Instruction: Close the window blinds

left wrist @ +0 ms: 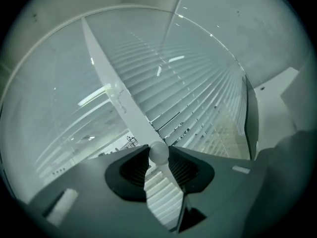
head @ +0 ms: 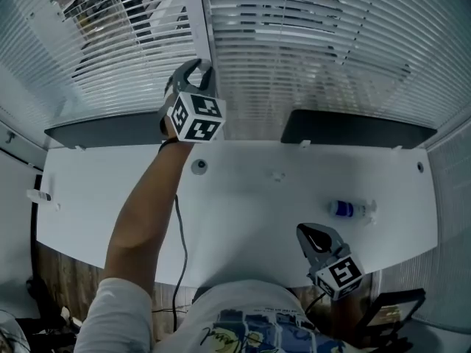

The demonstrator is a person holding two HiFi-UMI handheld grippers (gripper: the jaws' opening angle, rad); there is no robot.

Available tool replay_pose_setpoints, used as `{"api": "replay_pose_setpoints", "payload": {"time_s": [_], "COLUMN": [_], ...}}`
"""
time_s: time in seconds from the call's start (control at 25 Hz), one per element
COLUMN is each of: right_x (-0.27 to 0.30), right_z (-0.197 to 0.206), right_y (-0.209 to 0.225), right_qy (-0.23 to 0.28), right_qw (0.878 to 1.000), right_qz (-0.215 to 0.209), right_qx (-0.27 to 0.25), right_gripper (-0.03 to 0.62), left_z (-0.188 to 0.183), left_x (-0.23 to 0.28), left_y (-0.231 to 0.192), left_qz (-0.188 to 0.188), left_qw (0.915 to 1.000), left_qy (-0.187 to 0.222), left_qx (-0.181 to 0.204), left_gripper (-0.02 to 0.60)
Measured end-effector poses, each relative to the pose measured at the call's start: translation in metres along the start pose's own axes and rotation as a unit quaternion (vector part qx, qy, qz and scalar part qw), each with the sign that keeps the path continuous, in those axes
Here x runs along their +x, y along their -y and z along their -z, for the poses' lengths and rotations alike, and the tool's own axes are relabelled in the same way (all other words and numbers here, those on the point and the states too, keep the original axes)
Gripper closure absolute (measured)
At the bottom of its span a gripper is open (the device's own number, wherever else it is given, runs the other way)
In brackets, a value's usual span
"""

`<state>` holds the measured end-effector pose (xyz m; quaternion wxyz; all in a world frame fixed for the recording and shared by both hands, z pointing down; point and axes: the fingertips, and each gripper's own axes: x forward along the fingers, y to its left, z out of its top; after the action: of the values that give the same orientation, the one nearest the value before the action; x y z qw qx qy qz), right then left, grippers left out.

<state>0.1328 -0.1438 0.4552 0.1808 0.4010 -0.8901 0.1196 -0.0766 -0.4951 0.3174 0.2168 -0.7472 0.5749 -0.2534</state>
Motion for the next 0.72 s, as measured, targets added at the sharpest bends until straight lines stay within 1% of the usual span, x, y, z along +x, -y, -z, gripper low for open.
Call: {"api": "replay_pose_setpoints", "payload": {"time_s": [0.16,0.28,0.36,0.4,0.44,0.52,0.72], "right_x": [-0.0014,-0.0025,-0.0033,-0.0037,-0.0042,-0.0046,-0.0053], "right_z": [0.0024,0.0039,0.0022,0.0027,0.0036,0.0038,0.001], "right_y": [0.0015,0.0038,0.0042,0.0044,0.0046,0.0048,0.0064], "right_qy": [0.001,-0.001,-0.002,-0.002,-0.001,0.002,0.004], "right_qw": [1.0,1.0,1.0,1.0,1.0,1.0,1.0], "right_qz": [0.001,0.003,0.005,0.005,0.005,0.005,0.008], "right_qx": [0.002,0.007,0.005,0.006,0.008,0.009,0.004], "right_gripper": [0.592,0.592,0.592,0.592,0.592,0.592,0.592], "left_z": [0.0008,-0.0002,-0.0004,-0.0005,-0.0008,-0.0015,-0.0001], "left_x": [-0.0014,-0.0014,-0.0019,-0.0024,-0.0029,-0.0035,-0.0038], "left_y": [-0.0019,-0.0038,-0.0043,-0.0043,-0.0043,-0.0044,-0.0009], "left_qz": [-0.001,0.0,-0.001,-0.001,-0.002,-0.004,0.004], "left_qw": [0.9981,0.9945,0.992,0.9914,0.9913,0.9931,0.999], "left_qy": [0.003,0.005,0.006,0.006,0.006,0.007,0.008], "left_qx": [-0.061,-0.105,-0.126,-0.131,-0.131,-0.117,-0.043], "left_gripper": [0.456,0.456,0.456,0.456,0.456,0.454,0.446]}}
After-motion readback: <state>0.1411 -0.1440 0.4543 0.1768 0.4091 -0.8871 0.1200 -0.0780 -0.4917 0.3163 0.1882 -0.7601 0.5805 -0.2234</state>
